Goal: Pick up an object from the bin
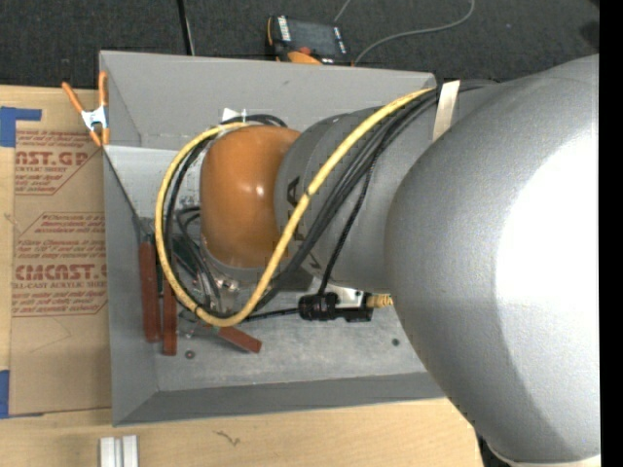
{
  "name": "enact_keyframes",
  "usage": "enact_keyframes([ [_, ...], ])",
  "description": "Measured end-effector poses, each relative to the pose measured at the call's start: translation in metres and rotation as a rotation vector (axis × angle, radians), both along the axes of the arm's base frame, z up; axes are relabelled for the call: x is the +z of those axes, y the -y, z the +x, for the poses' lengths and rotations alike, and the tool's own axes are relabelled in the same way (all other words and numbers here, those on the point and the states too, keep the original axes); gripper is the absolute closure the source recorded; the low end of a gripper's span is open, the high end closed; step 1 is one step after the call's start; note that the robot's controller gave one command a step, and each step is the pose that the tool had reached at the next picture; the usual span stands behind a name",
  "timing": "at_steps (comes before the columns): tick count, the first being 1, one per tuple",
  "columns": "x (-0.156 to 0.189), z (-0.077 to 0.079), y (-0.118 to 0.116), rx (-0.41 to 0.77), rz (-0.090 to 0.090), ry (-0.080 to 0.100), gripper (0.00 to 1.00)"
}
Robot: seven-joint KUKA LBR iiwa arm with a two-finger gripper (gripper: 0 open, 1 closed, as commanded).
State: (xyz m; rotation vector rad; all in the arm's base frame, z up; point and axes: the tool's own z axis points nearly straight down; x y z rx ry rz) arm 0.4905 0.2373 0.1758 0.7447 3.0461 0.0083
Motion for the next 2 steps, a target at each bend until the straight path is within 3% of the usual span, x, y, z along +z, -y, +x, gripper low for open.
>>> enact_keyframes([
  [2, -0.0048, -0.0014, 0.0013, -0.001, -0.005, -0.007, 1.00],
])
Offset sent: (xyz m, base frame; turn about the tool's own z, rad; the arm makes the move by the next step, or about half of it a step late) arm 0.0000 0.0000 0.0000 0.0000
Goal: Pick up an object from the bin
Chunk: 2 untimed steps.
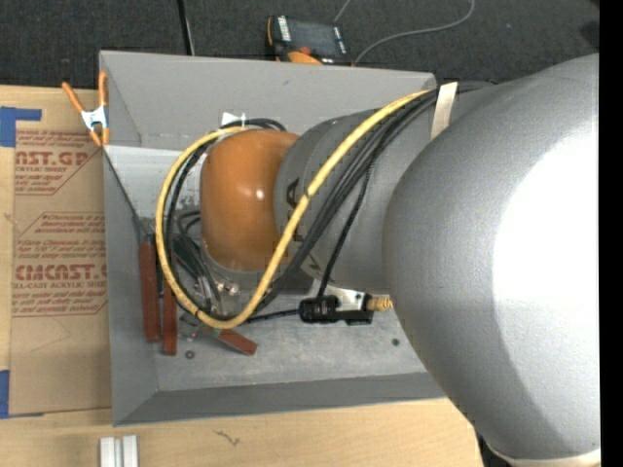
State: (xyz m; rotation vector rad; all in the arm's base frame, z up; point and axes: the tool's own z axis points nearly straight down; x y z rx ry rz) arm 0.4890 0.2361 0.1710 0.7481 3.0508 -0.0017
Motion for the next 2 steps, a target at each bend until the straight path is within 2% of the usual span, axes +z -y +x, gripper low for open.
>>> enact_keyframes([
  [2, 0.0000, 0.0000, 0.0000, 0.000, 0.000, 0.000, 1.00],
])
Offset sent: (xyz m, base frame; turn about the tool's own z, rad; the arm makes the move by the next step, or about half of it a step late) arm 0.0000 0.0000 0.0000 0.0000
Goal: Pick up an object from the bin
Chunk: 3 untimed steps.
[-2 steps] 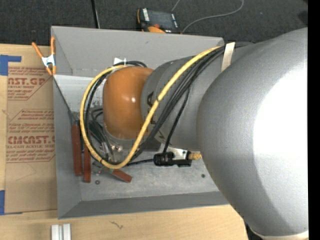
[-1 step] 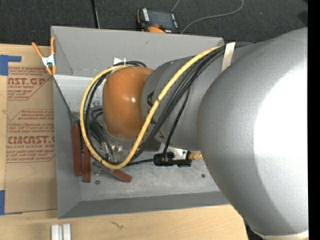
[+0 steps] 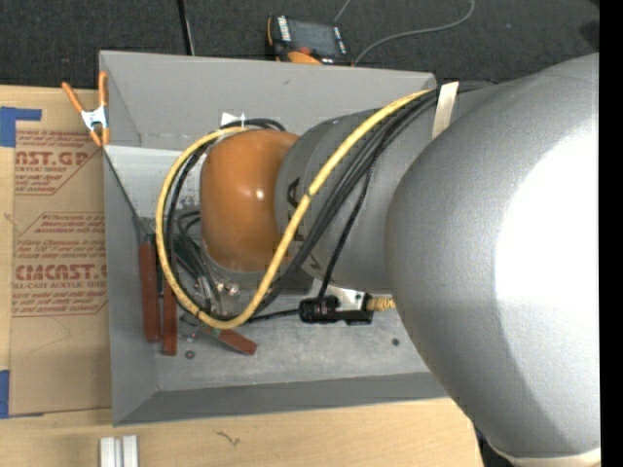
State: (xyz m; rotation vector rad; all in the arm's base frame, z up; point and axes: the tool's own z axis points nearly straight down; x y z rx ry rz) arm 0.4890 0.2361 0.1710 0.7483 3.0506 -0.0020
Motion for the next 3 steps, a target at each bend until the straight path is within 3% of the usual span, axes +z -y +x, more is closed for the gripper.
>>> enact_keyframes([
  [3, 0.0000, 0.0000, -0.0001, 0.000, 0.000, 0.000, 1.00],
])
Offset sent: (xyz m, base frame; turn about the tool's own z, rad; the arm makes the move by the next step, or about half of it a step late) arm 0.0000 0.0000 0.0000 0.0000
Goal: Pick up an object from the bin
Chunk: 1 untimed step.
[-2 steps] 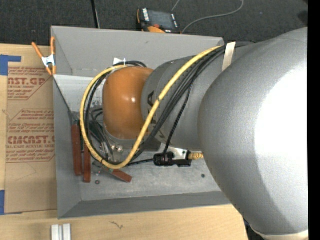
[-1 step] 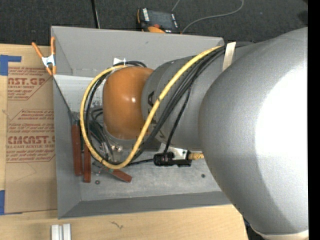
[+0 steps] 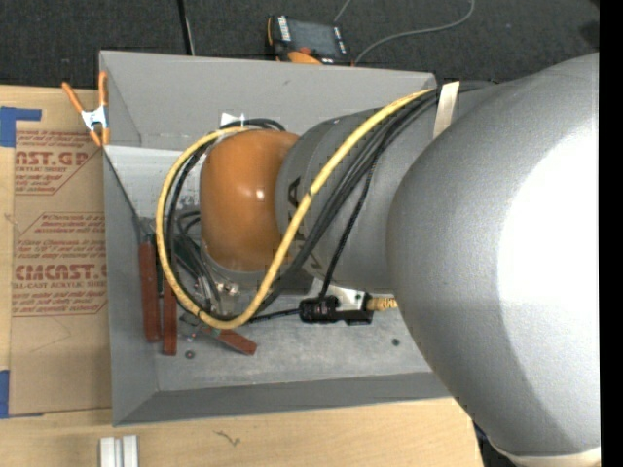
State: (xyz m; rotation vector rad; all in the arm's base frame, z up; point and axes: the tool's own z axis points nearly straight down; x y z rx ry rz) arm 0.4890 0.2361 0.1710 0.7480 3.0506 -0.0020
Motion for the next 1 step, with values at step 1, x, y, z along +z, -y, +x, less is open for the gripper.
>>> enact_keyframes([
  [1, 0.0000, 0.0000, 0.0000, 0.000, 0.000, 0.000, 1.00],
])
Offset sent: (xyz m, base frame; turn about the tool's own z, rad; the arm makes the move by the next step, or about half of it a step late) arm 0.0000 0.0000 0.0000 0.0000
